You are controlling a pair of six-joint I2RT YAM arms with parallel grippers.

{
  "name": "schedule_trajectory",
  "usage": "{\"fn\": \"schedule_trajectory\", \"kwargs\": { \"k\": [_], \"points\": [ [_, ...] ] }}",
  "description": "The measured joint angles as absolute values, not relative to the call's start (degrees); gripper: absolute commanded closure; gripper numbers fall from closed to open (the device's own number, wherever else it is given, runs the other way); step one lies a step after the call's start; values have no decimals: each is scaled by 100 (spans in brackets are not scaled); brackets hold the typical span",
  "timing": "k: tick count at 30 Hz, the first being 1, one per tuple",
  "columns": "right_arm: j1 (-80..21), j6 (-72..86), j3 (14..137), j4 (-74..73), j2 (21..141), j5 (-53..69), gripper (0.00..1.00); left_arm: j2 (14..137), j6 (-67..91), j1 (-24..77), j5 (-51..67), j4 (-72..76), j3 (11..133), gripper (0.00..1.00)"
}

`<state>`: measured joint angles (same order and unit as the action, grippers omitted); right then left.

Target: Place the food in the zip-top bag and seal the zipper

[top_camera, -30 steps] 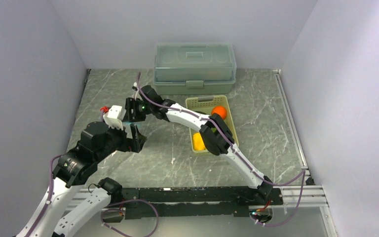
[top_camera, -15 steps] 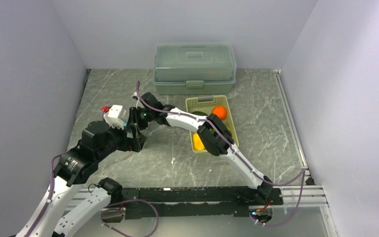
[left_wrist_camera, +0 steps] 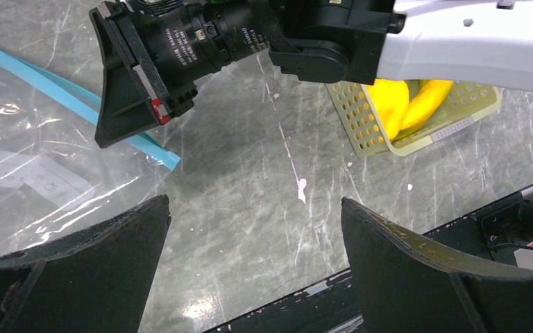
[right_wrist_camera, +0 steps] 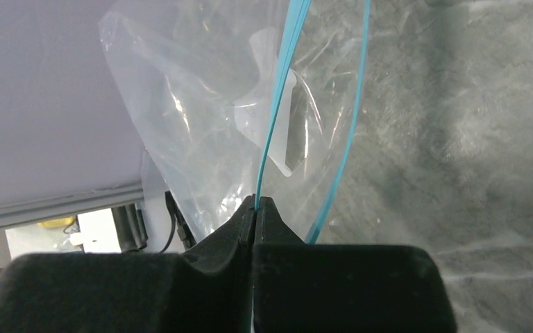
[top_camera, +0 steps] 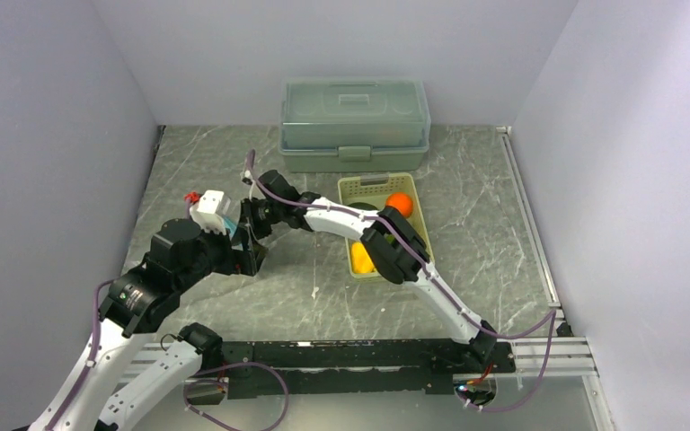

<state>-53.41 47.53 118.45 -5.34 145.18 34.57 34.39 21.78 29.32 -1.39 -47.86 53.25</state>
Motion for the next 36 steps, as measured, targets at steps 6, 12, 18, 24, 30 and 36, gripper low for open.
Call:
{"fn": "schedule_trajectory", "kwargs": {
  "k": [6,12,18,24,30,36],
  "points": [
    [-5341,4525,11437,-515,14090,3437,100,3420,2191,2932,-161,-4786,5325,1],
    [-5341,4176,11249,-506,13600,3439,100,3317,2198,2928,-250,-4786,5325,1],
    [-5328,3763,11021,-585,13152,3435,100,3170,2220,2917,-362,-4788,5325,1],
    [-5295,3271,10860,-908,12855,3330,100,3076,2224,2882,-449,-4792,5325,1],
    [-5216,2711,10687,-1374,12473,3133,100,2902,2237,2816,-539,-4794,5325,1],
    [-5148,2132,10464,-1721,11911,2849,100,2729,2276,2700,-657,-4823,5325,1]
  ]
}}
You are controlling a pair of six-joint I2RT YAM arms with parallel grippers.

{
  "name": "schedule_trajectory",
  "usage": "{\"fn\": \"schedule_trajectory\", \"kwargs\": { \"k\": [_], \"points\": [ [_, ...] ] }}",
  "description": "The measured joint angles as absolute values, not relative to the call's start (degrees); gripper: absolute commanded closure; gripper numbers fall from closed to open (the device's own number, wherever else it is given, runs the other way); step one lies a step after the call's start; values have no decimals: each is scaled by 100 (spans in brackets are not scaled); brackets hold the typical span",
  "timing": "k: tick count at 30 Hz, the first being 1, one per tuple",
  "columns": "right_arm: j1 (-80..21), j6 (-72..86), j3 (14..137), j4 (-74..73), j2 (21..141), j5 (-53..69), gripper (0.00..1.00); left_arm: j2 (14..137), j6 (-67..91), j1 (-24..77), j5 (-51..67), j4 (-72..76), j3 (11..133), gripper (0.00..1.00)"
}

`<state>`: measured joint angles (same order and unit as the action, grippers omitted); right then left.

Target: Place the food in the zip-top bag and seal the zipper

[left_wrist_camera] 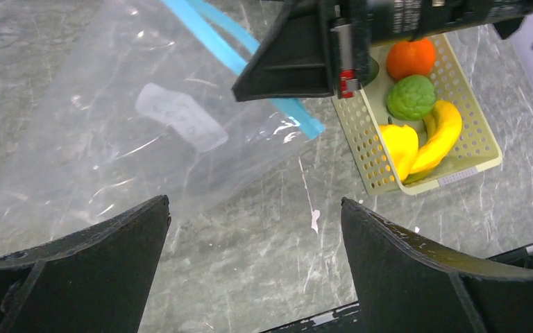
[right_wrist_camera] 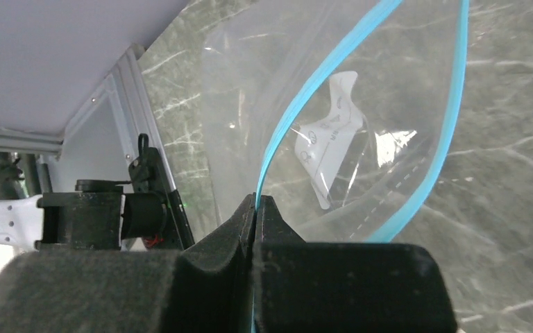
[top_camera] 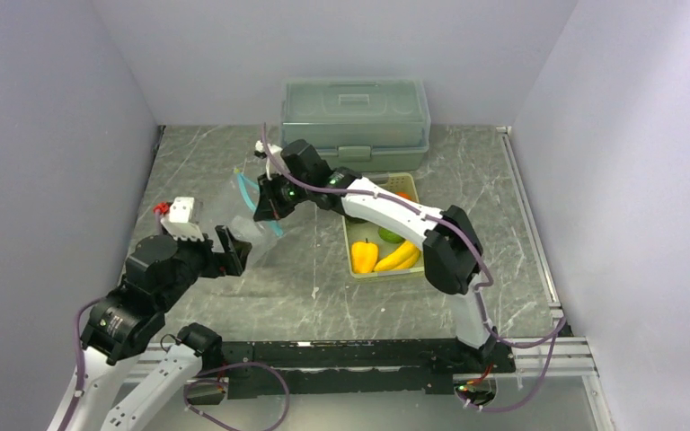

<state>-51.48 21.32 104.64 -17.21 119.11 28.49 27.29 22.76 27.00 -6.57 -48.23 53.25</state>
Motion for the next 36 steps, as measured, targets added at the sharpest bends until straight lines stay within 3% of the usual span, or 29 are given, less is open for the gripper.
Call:
{"fn": "schedule_trajectory", "kwargs": {
  "k": [26,36],
  "points": [
    [-5043,-952,9677,-2274,10136,1356,100,2886,2383,2515,-1098,-4960,5389,1],
    [-5085,-2281,8742,-2119,9572,1468,100,4145,2224,2515,-1457,-5249,6904,2]
  ]
}}
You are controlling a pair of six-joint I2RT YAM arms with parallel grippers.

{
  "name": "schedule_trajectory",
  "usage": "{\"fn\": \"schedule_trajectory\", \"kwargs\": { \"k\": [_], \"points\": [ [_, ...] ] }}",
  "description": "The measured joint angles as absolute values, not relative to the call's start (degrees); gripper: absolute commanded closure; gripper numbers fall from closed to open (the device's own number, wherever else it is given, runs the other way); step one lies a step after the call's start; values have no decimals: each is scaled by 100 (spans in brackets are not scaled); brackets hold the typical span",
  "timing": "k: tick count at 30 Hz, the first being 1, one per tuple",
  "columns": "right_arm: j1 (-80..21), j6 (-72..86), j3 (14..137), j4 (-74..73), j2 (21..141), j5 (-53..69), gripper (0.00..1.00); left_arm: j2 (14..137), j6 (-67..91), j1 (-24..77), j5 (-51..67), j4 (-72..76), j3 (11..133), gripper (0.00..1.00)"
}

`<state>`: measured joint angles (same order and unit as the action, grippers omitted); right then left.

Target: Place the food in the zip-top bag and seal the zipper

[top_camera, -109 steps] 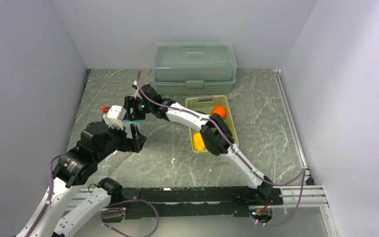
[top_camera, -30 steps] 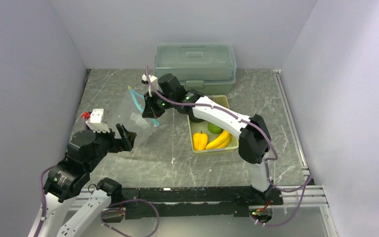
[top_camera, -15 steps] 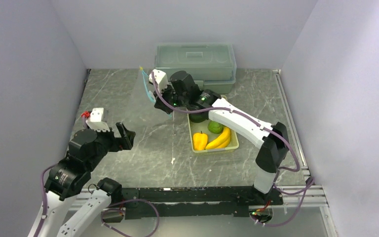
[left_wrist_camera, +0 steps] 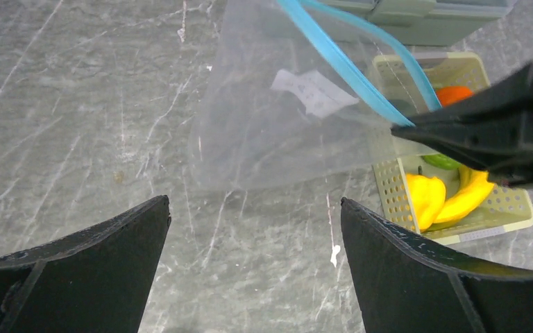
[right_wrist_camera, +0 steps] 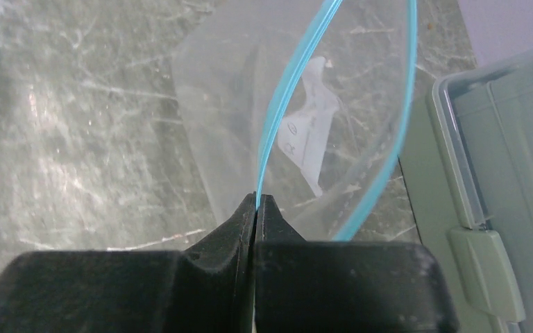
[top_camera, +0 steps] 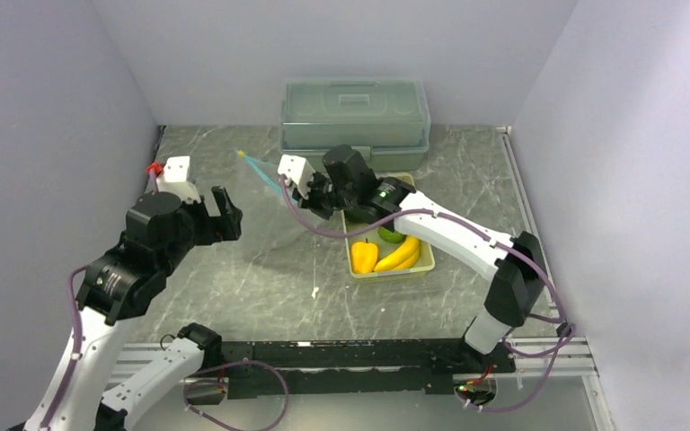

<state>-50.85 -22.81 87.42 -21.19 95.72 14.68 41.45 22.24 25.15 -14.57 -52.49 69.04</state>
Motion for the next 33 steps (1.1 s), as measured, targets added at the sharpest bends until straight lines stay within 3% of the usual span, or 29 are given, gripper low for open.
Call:
{"fn": "schedule_trajectory", "kwargs": {
  "k": [13,22,33],
  "points": [
    [-5463,-4386,7032,-1573,8536,1660,100,5299,1586,2512,-980,-5614,8217,1],
    [-5680,-5179,6930,-1463,8414,1647,100,5673,904,2508,12,-6160,8932,0],
    [-5745,-5590,6938,-1667,8414,1601,100,5618,578,2593,773,-6333,8578,0]
  ]
}}
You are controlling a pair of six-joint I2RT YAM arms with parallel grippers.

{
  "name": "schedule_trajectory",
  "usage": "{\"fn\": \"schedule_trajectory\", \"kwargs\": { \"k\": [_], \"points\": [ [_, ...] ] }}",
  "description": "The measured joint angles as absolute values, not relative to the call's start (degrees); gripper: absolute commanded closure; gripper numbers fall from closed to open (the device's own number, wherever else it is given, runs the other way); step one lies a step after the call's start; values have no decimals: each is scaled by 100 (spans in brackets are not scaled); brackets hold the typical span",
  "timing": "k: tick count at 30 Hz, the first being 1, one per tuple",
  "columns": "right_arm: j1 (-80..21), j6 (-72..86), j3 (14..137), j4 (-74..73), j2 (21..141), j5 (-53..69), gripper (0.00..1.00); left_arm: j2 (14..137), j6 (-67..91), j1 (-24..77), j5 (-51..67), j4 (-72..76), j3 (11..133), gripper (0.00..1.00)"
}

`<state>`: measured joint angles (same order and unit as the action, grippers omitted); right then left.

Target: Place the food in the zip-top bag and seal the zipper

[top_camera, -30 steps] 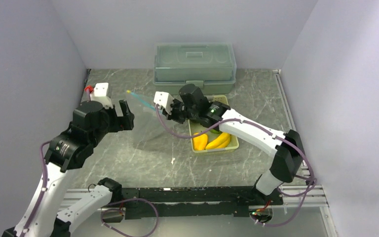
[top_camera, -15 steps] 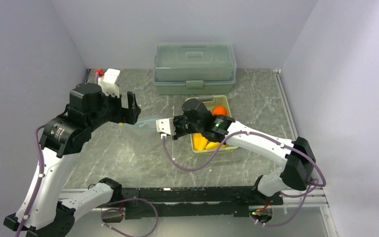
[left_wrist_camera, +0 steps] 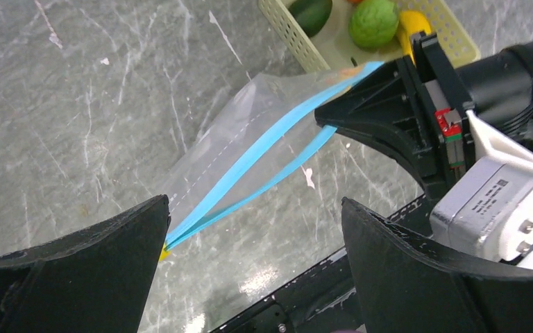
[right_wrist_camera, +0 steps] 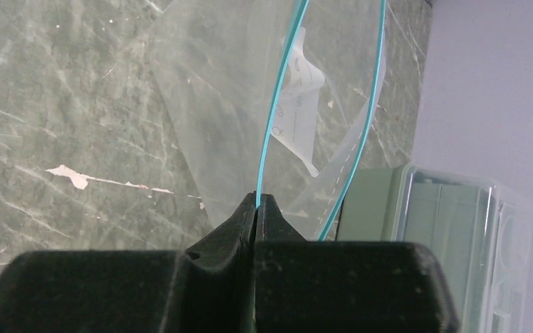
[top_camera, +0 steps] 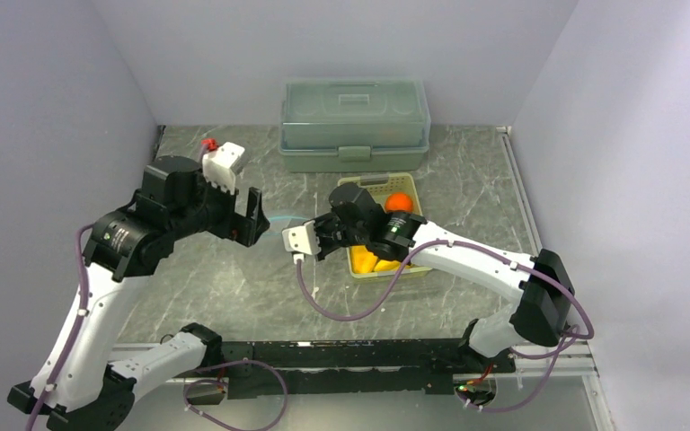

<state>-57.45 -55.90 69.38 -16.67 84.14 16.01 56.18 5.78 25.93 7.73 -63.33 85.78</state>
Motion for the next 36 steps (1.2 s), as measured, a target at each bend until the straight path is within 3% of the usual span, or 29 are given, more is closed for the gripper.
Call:
{"fn": "schedule_trajectory", "kwargs": {
  "k": [13,25,32,36],
  "points": [
    [-5747,-5614,6938,-1758,8289,1717,100,6276,268,3494,-47,-6329,8390,0],
    [-5747,-5599,6860,-1752,8036,1820,100,7028,56,4128,-1328,-6326,8390,11],
    [-5747,-5596,6720,-1737,7970,1850,100,7035,43,4160,-1579,-6331,8388,27],
    [-5747,-5592,6593,-1647,7946,1850,100,7113,43,4160,-1503,-6342,8390,26]
  ]
}}
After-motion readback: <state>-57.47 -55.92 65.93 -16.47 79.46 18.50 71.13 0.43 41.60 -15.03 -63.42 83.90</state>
